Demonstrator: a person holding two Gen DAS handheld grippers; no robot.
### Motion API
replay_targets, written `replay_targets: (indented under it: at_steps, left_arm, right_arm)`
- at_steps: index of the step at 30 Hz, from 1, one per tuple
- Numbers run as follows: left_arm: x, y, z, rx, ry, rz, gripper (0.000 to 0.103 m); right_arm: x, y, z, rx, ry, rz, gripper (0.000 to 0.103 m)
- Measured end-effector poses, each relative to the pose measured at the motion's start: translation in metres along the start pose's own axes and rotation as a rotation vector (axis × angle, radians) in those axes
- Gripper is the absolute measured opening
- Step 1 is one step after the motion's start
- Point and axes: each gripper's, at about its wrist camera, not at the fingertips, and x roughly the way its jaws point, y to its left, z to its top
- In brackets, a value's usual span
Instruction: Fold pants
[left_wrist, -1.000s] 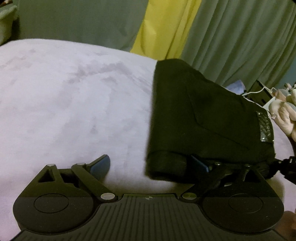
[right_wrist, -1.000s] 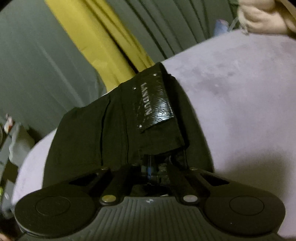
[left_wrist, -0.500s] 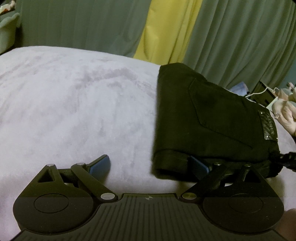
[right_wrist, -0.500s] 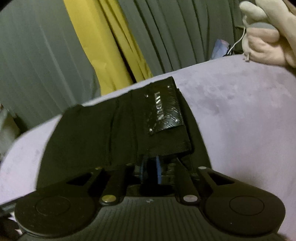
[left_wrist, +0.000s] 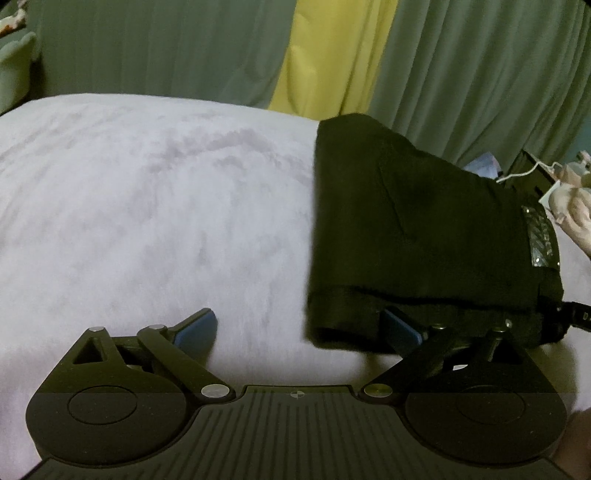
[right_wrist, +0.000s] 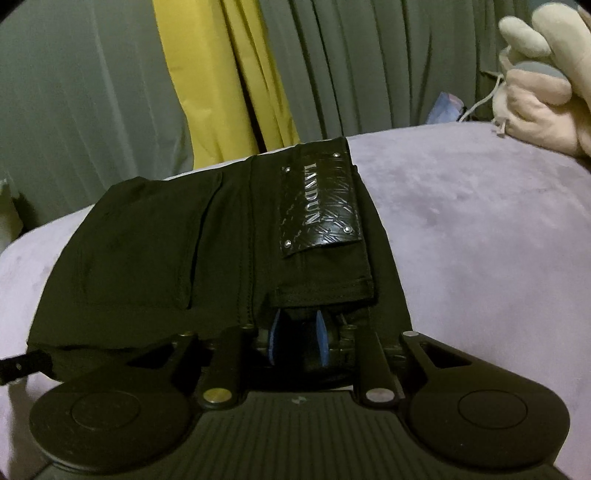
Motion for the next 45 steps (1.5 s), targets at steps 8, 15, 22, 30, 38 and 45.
replay_targets:
  at_steps: [8,15,22,30,38,45]
  left_arm:
    - [-0.011,-0.005,0.006,0.014,-0.034,0.000,0.100]
    - [-0.011,-0.014,0.061,0.032,-0.135,-0.025,0.100]
    - [0.049,-0.048,0.116,0.089,-0.125,0.016,0.100]
    - [0.135,-0.070,0.149,0.156,-0.110,0.122,0.102]
    - [0.178,-0.048,0.141,0.060,-0.111,0.049,0.103]
    - [0.166,-0.039,0.158,0.035,0.019,0.007,0.103]
  right_arm:
    - [-0.006,-0.001,-0.001,0.011,-0.017,0.011,0.022]
    - [-0.019,0.003,0.007,0.071,-0.074,0.071,0.034]
    - [0.015,0.037,0.051,-0.024,-0.083,0.044,0.034]
    - [0.089,0.070,0.112,-0.137,-0.065,-0.039,0.034]
    - [0.125,0.046,0.099,-0.185,-0.152,-0.007,0.051]
    - [0.136,0.054,0.107,-0.230,-0.101,-0.039,0.054]
